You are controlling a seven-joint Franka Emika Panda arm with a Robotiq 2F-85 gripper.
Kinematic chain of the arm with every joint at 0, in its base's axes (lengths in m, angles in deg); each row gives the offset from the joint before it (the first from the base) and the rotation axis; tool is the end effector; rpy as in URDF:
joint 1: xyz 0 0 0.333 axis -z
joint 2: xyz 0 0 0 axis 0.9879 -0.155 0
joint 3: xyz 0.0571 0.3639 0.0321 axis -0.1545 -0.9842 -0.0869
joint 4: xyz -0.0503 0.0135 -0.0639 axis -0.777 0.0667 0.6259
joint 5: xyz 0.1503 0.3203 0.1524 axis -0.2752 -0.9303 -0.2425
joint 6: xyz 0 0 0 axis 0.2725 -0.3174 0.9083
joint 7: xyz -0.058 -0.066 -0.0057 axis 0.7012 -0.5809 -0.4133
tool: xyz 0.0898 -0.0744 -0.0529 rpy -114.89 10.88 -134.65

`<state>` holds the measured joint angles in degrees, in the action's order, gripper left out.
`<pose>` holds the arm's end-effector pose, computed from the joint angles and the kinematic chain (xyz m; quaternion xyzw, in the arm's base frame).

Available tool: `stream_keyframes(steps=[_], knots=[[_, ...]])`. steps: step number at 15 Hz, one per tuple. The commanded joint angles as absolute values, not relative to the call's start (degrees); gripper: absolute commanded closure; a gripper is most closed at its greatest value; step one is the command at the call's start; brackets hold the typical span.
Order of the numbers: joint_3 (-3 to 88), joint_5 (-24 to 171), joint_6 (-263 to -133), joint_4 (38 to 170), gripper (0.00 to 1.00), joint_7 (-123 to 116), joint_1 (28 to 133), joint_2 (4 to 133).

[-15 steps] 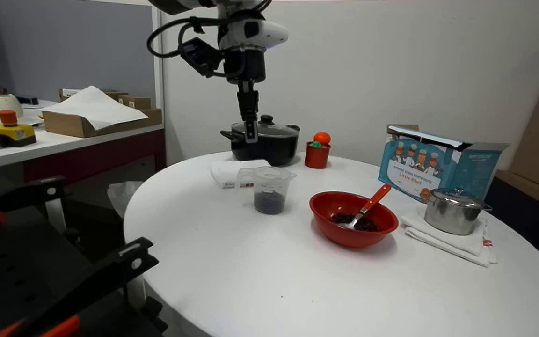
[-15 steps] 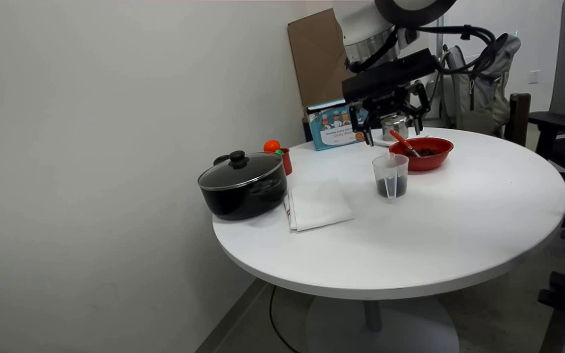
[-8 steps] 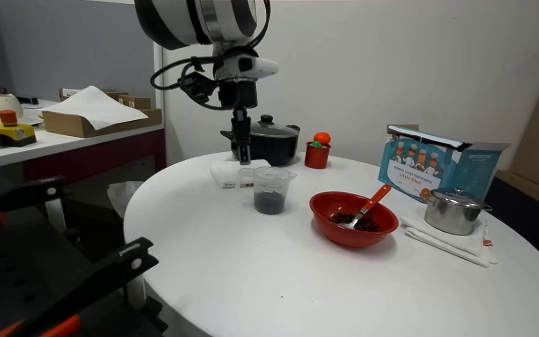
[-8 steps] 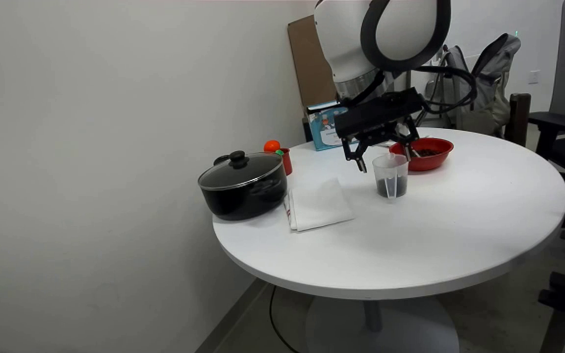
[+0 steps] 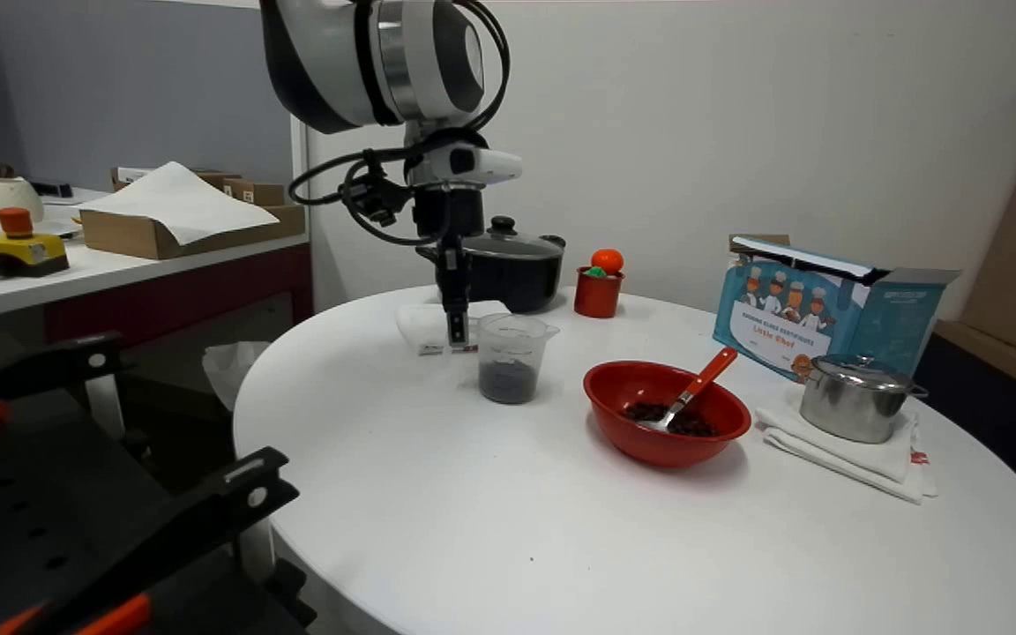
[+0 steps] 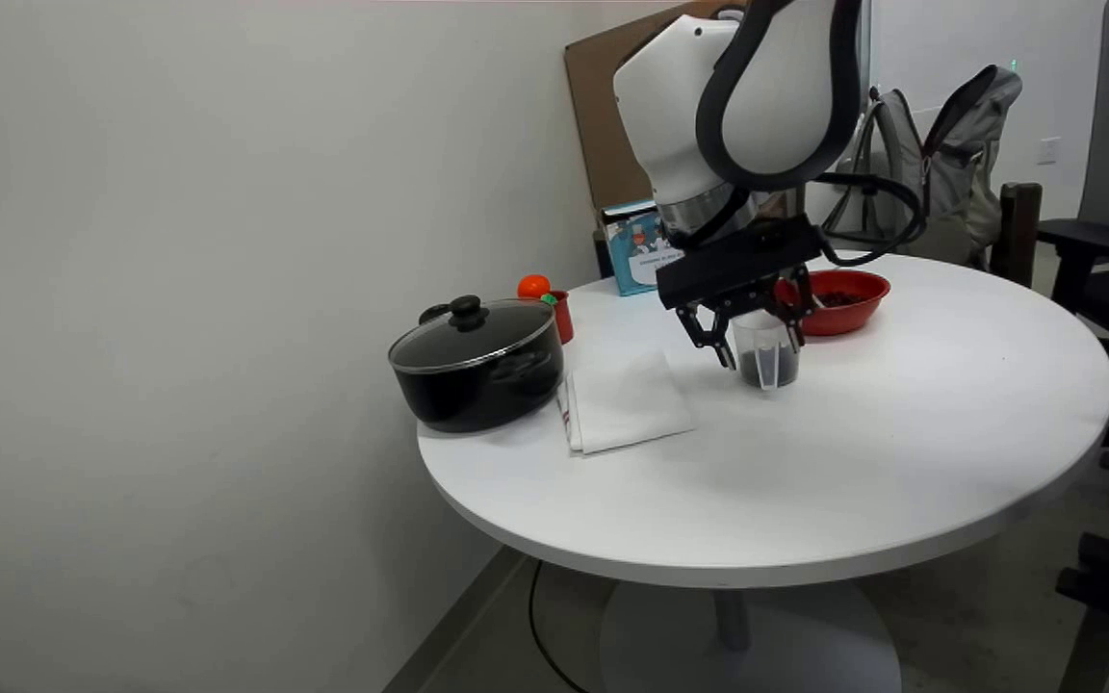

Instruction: Pour some of the things in the jug into the bowl

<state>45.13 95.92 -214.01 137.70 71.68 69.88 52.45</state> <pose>0.5493 0.0522 0.1421 0.8947 -0.4231 0.0310 0.1395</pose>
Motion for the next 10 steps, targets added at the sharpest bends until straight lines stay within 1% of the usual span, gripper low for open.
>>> stream_keyframes(steps=[1, 4, 5, 6, 7, 8, 10], knots=[[46.5, 93.4, -215.1, 136.3, 0.56, 69.6, 68.2, 50.9], [46.6, 92.8, -215.2, 136.2, 0.81, 69.2, 67.7, 51.2], [46.6, 92.6, -215.3, 136.2, 0.87, 68.9, 67.6, 51.3], [46.6, 92.5, -215.4, 136.2, 0.96, 68.6, 67.6, 51.4], [46.7, 92.4, -215.4, 136.2, 0.96, 68.5, 67.6, 51.6], [46.6, 92.3, -215.5, 136.3, 0.94, 68.2, 67.7, 51.8], [46.5, 91.7, -215.4, 136.7, 0.94, 67.4, 68.2, 52.6]])
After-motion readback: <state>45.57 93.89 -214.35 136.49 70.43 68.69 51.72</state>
